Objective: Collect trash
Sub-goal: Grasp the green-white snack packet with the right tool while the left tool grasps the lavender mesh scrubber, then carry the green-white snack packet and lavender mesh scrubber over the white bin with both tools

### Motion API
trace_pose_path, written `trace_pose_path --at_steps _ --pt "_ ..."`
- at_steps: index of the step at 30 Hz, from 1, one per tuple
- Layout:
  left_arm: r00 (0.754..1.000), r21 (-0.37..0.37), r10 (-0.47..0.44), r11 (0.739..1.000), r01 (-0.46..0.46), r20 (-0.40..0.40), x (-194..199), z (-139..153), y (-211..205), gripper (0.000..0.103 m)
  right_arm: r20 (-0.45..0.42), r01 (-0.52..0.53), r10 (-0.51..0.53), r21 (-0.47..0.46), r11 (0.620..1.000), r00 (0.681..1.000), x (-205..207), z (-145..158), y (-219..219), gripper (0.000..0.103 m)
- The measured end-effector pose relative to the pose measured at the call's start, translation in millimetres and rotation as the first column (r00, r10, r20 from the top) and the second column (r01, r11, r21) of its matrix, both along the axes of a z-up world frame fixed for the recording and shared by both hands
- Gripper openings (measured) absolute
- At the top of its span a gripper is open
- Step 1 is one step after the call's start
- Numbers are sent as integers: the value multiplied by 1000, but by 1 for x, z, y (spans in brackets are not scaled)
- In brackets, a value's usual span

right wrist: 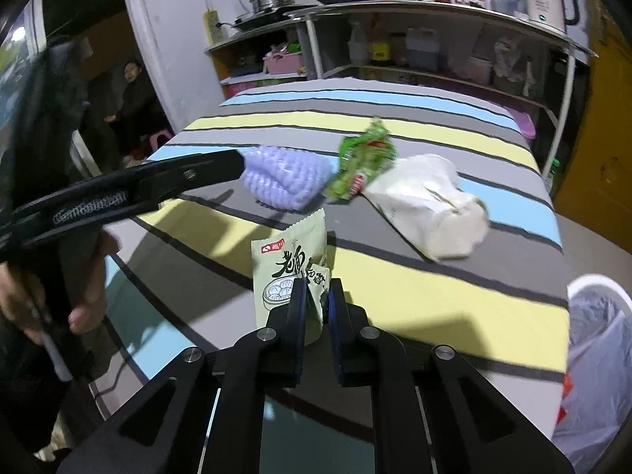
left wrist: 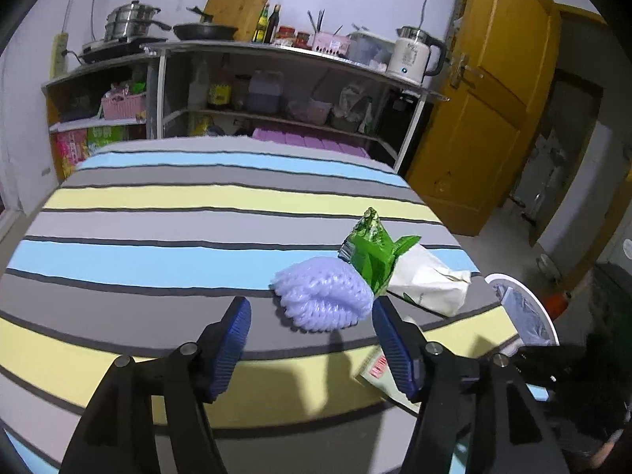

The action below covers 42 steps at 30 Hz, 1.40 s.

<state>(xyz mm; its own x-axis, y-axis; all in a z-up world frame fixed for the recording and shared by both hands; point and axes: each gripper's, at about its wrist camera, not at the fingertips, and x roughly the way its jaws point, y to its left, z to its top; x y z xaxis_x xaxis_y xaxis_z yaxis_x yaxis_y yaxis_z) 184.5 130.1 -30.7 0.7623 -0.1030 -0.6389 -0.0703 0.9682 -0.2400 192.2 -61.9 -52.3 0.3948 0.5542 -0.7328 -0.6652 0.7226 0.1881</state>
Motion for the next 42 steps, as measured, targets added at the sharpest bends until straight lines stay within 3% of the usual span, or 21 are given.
trace_pose_path --at_steps 11,15,20,33,42 --pt "996 12 34 999 -33 -79 43 -22 -20 63 -22 71 -71 15 997 997 7 -5 -34 11" --pt "997 13 23 1000 -22 -80 47 -23 -23 40 -23 82 -81 25 996 996 9 -5 -37 11" --pt "998 34 16 999 -14 -53 42 -18 -27 24 -23 89 -88 32 996 996 8 -5 -41 11" --pt "1000 40 -19 999 18 17 -1 8 -37 22 33 129 -132 65 989 991 -8 17 -61 11" --pt "993 64 -86 995 81 75 -34 35 -67 22 78 201 -208 88 976 975 -20 35 -91 11"
